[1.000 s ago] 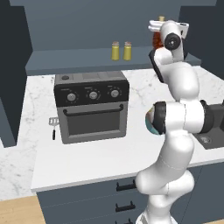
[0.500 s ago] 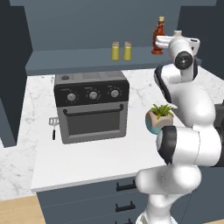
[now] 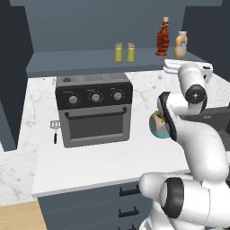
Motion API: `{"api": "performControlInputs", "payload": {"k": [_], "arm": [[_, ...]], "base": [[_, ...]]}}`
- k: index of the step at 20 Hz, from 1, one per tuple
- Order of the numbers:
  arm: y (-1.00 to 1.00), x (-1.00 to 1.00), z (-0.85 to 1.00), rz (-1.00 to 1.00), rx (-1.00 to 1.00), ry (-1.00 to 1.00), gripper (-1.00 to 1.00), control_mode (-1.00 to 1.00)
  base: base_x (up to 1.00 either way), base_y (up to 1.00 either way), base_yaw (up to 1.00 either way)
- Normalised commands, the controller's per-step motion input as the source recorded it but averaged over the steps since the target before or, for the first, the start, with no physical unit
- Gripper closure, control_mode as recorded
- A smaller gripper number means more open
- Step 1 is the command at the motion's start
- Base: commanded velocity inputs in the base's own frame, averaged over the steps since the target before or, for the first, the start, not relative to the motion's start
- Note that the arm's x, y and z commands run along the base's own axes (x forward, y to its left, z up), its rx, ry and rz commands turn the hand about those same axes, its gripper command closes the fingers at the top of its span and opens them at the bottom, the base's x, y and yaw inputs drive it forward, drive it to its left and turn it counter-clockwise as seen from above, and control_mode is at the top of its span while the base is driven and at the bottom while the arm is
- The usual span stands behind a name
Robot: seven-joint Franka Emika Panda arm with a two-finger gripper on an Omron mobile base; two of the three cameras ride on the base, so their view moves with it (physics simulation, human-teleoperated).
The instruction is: Put the shaker and condiment bottle from the counter next to their counterparts in the cabinet.
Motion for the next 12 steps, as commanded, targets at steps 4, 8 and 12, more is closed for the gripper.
{"api": "performControlInputs", "payload": {"k": [4, 8, 12], "arm": [[0.26, -1.00, -0.56, 0.00, 0.15, 0.25, -1.00, -1.00], [0.19, -1.00, -0.32, 0.00, 0.18, 0.29, -1.00, -1.00], [0.04, -0.98, 0.26, 0.03, 0.16, 0.14, -1.00, -1.00]], "base": [[0.00, 0.00, 0.00], [0.00, 0.00, 0.00], [0.00, 0.00, 0.00]]}}
